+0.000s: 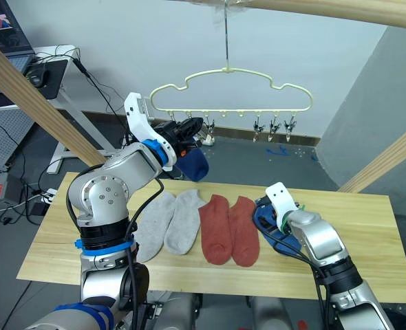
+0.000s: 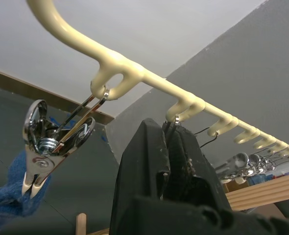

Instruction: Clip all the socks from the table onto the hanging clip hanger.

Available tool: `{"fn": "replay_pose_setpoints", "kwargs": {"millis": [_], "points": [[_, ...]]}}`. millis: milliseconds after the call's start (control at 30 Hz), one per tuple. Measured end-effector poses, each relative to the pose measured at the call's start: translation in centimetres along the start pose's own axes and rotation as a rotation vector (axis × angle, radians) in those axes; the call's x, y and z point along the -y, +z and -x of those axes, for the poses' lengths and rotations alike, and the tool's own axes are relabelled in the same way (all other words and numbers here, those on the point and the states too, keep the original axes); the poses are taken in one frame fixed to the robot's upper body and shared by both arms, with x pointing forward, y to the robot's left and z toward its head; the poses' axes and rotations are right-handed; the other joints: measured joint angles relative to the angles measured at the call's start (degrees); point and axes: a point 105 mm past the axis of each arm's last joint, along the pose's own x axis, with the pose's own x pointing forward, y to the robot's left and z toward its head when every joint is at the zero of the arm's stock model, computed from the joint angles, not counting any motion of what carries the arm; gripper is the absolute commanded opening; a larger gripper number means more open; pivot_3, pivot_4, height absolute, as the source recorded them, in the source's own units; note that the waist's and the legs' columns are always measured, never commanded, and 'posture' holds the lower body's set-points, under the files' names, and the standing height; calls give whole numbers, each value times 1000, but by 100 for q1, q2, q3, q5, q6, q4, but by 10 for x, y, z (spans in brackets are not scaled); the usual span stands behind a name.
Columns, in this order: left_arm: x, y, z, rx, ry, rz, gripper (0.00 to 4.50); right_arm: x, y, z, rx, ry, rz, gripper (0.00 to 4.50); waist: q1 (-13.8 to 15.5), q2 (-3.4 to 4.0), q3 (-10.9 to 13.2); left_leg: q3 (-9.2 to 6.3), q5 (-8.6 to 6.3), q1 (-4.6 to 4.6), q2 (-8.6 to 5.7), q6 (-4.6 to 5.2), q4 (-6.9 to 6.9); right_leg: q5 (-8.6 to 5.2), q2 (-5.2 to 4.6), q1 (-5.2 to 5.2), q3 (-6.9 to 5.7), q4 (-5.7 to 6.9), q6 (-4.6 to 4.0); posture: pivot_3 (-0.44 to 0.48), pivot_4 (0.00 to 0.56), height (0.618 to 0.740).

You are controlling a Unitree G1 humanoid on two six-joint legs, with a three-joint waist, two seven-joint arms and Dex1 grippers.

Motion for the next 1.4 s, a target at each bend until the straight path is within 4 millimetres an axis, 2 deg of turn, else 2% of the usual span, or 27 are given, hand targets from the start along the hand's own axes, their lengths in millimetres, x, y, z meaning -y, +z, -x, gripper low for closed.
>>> {"fn": "replay_pose_setpoints", "kwargs": {"millis": [67,367,400,600,733,833,1033,1400], "points": [[0,0,0,0,1,0,0,1,0,0,6,-10,7,3534,1,0,0,1,0,0,0,0,0,-1,0,0,1,0,2,49,355,740],[-1,1,0,2,7,-2,0,5,-2,0,2,-34,15,291,0,0,0,1,0,0,0,0,0,-1,0,0,2,0,4,46,357,740],[-1,1,0,2,7,-3,0,5,-2,0,0,-33,14,41,0,0,0,1,0,0,0,0,0,-1,0,0,2,0,4,46,357,740],[0,2,2,4,1,1,0,3,-3,2,-9,0,3,41,0,0,1,1,-1,0,0,-1,-1,-2,0,0,1,-2,5,46,357,740],[-3,5,5,13,-3,28,0,-7,0,9,-15,89,-18,41,-2,0,17,0,-1,0,1,-1,-4,-2,0,-1,1,-2,5,43,356,740],[-2,7,7,14,-18,52,0,-15,17,23,53,168,-3,41,-3,2,32,1,-1,-1,0,-2,-4,-2,0,-1,1,-4,6,38,354,740],[-2,8,10,3,-40,99,0,-27,69,58,225,301,26,41,-1,4,43,-2,-2,-3,1,-2,-5,-2,0,-2,-1,-4,6,28,353,740],[-1,10,11,2,-55,102,0,-56,116,74,364,429,7,41,-2,5,45,-1,6,-26,1,-19,-6,13,-1,-28,-3,-5,-20,44,345,740]]}}
